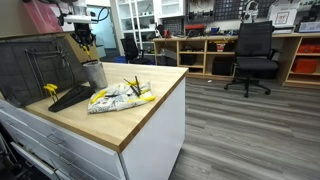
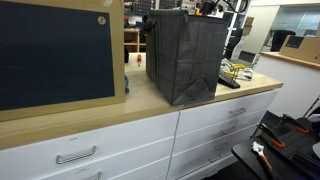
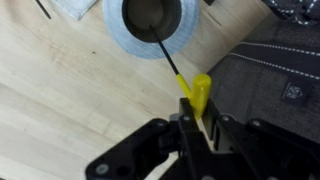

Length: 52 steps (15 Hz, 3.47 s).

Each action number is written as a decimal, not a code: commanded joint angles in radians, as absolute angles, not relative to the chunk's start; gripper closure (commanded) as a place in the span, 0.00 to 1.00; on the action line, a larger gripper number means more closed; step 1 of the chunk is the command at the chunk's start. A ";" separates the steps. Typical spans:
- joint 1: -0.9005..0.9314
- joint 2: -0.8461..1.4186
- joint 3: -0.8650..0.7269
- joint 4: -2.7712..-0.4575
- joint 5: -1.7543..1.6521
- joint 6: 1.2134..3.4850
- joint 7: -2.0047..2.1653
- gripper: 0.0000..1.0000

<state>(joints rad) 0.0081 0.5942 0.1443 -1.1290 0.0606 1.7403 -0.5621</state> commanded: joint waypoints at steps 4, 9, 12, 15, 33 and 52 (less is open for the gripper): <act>-0.068 0.368 0.157 -1.501 0.227 1.915 -0.586 0.96; -0.109 0.286 0.105 -1.744 0.284 2.089 -0.556 0.96; -0.124 0.256 0.082 -1.860 0.305 2.219 -0.556 0.96; -0.119 0.209 0.074 -1.914 0.305 2.257 -0.556 0.96; -0.049 0.231 0.066 -1.605 0.142 1.901 -0.558 0.00; 0.008 0.441 0.099 -1.379 -0.078 1.672 -0.690 0.00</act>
<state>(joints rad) -0.0027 0.4263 0.0899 -1.4156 -0.0577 1.7110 -0.6633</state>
